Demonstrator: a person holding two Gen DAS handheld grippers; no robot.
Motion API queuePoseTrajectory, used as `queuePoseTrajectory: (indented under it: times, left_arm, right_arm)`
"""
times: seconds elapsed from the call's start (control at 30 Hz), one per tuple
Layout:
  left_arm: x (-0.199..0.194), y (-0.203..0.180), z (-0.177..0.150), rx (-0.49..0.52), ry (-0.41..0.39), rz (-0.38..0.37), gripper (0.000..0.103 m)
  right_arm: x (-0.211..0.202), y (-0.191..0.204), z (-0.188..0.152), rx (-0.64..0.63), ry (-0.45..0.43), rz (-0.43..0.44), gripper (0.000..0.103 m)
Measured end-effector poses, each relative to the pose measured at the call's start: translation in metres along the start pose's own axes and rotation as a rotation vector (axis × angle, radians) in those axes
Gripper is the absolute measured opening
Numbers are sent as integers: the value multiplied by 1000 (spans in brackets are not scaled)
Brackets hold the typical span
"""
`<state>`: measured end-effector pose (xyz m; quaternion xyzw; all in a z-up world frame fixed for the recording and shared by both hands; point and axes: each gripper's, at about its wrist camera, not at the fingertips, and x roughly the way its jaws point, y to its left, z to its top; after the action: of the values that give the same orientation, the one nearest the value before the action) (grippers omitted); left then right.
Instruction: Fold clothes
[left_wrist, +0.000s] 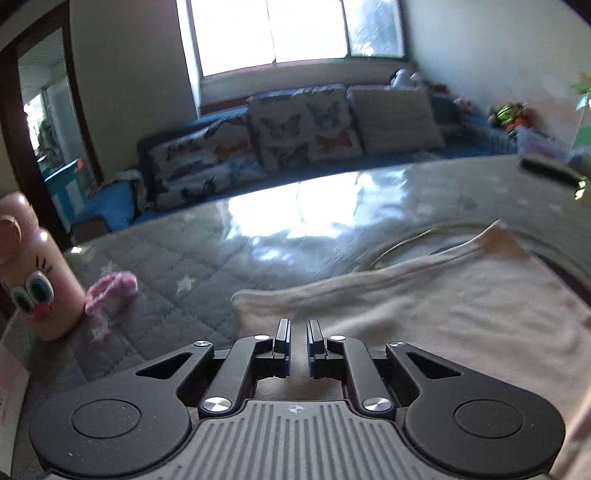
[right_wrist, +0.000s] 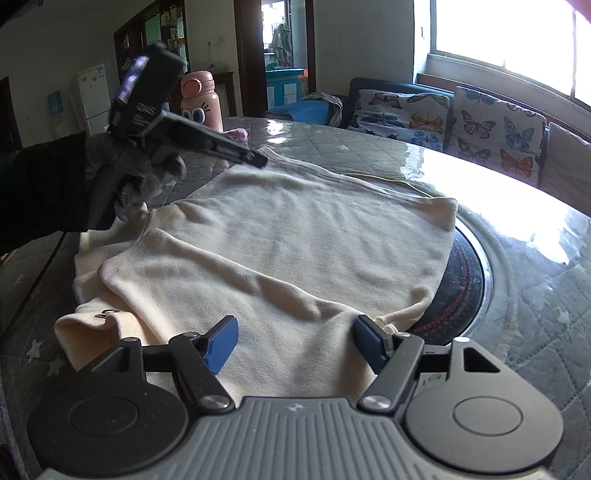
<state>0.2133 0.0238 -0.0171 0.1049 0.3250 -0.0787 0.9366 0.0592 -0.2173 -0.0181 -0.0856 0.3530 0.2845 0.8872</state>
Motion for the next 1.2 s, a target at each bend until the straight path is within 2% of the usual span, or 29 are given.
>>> queuePoseTrajectory:
  times: [0.1, 0.2, 0.27, 0.4, 0.47, 0.57, 0.87, 0.93, 1.03, 1.2]
  left_arm:
    - [4, 14, 3, -63, 23, 21, 12]
    - [-11, 26, 3, -92, 18, 38, 14]
    - [-25, 33, 0, -101, 12, 62, 24]
    - [-65, 46, -12, -127, -9, 96, 37]
    - [-86, 53, -20, -141, -20, 115, 49]
    - [-115, 61, -40, -170, -23, 142, 54]
    - [-165, 91, -106, -325, 22, 267, 55]
    - [-169, 99, -115, -365, 27, 283, 55]
    - [-171, 108, -126, -402, 36, 299, 54]
    - [-174, 115, -138, -451, 39, 307, 54]
  right_arm:
    - [0, 0, 0, -2, 0, 0, 72]
    - [-1, 2, 0, -7, 1, -4, 72]
    - [-1, 3, 0, -11, 1, -7, 72]
    - [-1, 7, 0, -26, 3, -22, 73]
    - [-2, 10, 2, -36, 2, -32, 73]
    - [-3, 18, 7, -54, -11, -25, 73]
    - [17, 63, 33, -145, -18, 79, 72]
    - [25, 71, 38, -150, -5, 107, 68]
    - [36, 84, 39, -169, 38, 152, 55]
    - [35, 98, 43, -202, 38, 172, 52]
